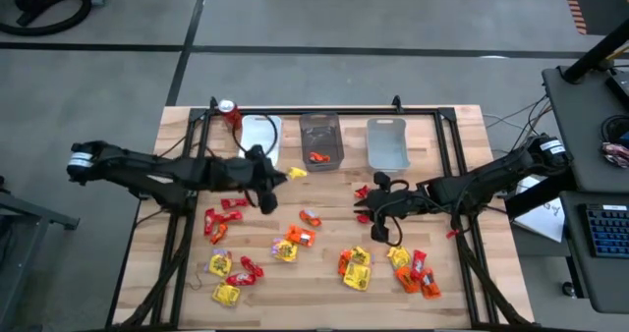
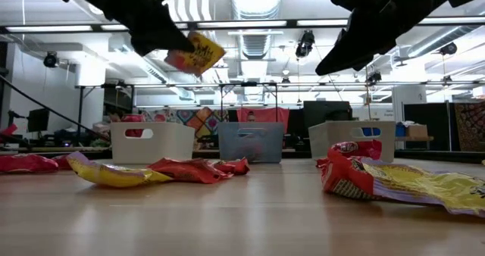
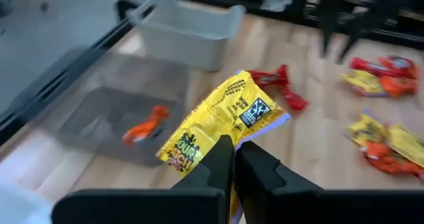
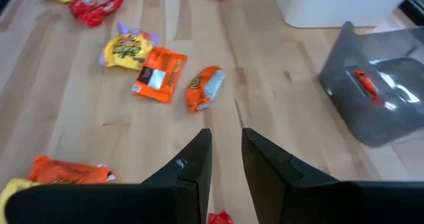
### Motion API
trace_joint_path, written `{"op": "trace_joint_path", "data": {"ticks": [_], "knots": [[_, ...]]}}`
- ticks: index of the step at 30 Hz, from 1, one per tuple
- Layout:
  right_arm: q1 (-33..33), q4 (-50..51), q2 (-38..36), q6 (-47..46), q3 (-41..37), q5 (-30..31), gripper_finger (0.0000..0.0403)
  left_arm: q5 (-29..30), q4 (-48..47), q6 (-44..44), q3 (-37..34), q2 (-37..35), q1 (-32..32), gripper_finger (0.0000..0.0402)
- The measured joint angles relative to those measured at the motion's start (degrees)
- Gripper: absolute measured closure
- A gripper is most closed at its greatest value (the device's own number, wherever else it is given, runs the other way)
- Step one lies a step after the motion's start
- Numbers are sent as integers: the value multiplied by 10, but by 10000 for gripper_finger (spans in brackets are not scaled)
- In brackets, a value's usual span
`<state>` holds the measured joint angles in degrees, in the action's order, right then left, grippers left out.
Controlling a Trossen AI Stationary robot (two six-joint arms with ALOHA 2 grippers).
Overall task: Sort candy
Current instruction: Put the yellow candy into the white bin
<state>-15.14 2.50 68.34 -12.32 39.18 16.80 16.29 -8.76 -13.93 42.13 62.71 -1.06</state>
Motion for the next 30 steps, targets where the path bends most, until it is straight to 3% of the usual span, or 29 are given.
{"op": "trace_joint_path", "data": {"ticks": [8, 17, 22, 30], "knots": [[0, -2, 0, -7, 0, 18, 344, -77, -48, -14, 0, -35, 162, 401], [0, -2, 0, -8, -1, 19, 342, -78, -121, 10, 0, 15, 343, 401], [0, -2, 0, -8, -1, 19, 343, -79, -133, 36, 0, 63, 385, 401], [0, -3, 0, -15, -7, 28, 341, -79, -132, 64, 22, 141, 391, 401]]}}
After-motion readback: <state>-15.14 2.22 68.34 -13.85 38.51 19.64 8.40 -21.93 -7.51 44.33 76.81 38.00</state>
